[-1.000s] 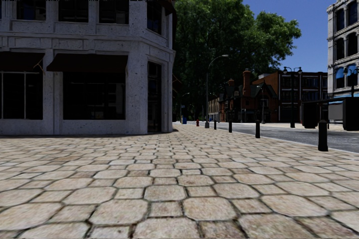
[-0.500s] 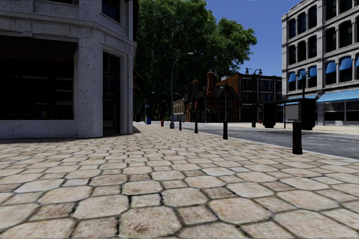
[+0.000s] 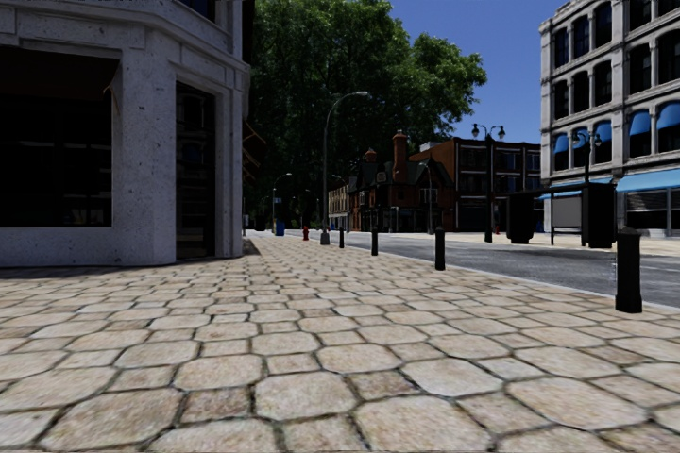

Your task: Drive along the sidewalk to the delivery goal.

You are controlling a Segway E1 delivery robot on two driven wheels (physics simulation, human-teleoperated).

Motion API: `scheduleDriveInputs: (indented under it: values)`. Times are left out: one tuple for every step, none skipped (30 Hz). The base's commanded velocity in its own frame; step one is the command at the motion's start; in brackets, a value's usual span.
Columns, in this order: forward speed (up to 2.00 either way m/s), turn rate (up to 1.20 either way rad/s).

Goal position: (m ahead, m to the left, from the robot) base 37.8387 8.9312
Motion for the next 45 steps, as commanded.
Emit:
scheduleDriveInputs:
  values:
    - [2.0,0.0]
    - [2.0,0.0]
    - [2.0,0.0]
    - [2.0,0.0]
    - [2.0,0.0]
    - [2.0,0.0]
    - [2.0,0.0]
    - [2.0,0.0]
    - [2.0,0.0]
    - [2.0,0.0]
    - [2.0,0.0]
    - [2.0,0.0]
    - [2.0,0.0]
    - [2.0,0.0]
    - [2.0,0.0]
    - [2.0,0.0]
    - [2.0,0.0]
    - [2.0,0.0]
    - [2.0,0.0]
    - [2.0,0.0]
    - [2.0,0.0]
    - [2.0,0.0]
    - [2.0,0.0]
    - [2.0,0.0]
    - [2.0,0.0]
    - [2.0,0.0]
    - [2.0,0.0]
    - [2.0,0.0]
    - [2.0,0.0]
    - [2.0,0.0]
    - [2.0,0.0]
    - [2.0,0.0]
    - [2.0,0.0]
    - [2.0,0.03]
    - [2.0,0.1]
    - [2.0,0.17]
    - [2.0,0.23]
    - [2.0,0.27]
    - [2.0,0.33]
    - [2.0,0.37]
    - [2.0,0.39]
    - [2.0,0.39]
    - [2.0,0.39]
    - [2.0,0.4]
    - [2.0,0.4]
